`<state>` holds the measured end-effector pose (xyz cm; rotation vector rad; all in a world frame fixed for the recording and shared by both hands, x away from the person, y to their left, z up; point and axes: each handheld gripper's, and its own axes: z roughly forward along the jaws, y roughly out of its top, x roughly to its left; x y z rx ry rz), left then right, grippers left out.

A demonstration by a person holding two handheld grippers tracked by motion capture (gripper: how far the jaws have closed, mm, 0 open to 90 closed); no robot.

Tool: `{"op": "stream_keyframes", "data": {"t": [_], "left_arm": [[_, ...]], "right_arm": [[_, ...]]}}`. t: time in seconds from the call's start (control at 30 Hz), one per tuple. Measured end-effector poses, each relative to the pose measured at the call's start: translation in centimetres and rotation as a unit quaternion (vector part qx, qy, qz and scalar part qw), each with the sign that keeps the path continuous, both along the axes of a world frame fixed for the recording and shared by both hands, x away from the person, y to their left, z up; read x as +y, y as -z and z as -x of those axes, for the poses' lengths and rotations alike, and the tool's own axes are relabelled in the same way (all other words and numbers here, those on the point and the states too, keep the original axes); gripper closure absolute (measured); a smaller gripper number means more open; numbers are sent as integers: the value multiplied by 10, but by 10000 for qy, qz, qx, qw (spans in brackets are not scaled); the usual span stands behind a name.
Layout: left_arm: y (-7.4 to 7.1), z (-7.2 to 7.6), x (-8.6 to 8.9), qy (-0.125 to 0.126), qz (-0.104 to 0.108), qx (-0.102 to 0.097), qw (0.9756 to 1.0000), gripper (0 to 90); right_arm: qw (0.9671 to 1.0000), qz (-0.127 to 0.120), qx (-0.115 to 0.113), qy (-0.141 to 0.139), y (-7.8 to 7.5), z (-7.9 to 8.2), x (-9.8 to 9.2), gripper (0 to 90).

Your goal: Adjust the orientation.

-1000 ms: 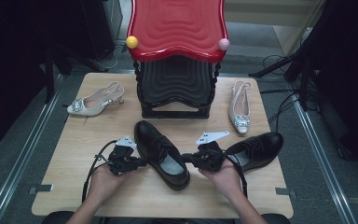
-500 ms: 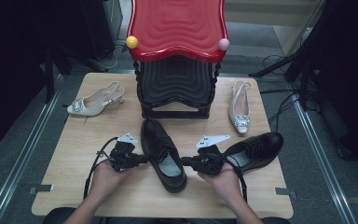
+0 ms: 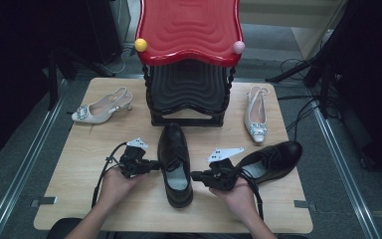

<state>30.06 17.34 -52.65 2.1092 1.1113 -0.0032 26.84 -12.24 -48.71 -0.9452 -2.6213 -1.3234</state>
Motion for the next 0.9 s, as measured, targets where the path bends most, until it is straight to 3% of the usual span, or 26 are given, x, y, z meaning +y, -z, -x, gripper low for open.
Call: {"op": "stream_keyframes", "data": {"t": [0.2,0.3,0.43,0.53,0.9], "left_arm": [[-3,-1,5,34,-50,-19,10000,777],[-8,2,10,2,68,-75,9999,701],[-10,5,14,63,-1,-122,9999,534],[-11,8,15,165,4,-237,9996,475],[-9,8,14,229,-13,-99,9997,430]], "right_arm": [[9998,-4,-82,204,-6,-3,-13,900],[9992,-10,-174,369,-12,-4,-25,899],[9976,0,-230,646,-18,-5,-46,898],[9959,20,-260,866,-22,-6,-62,898],[9887,80,-261,1475,-33,-3,-111,893]]}}
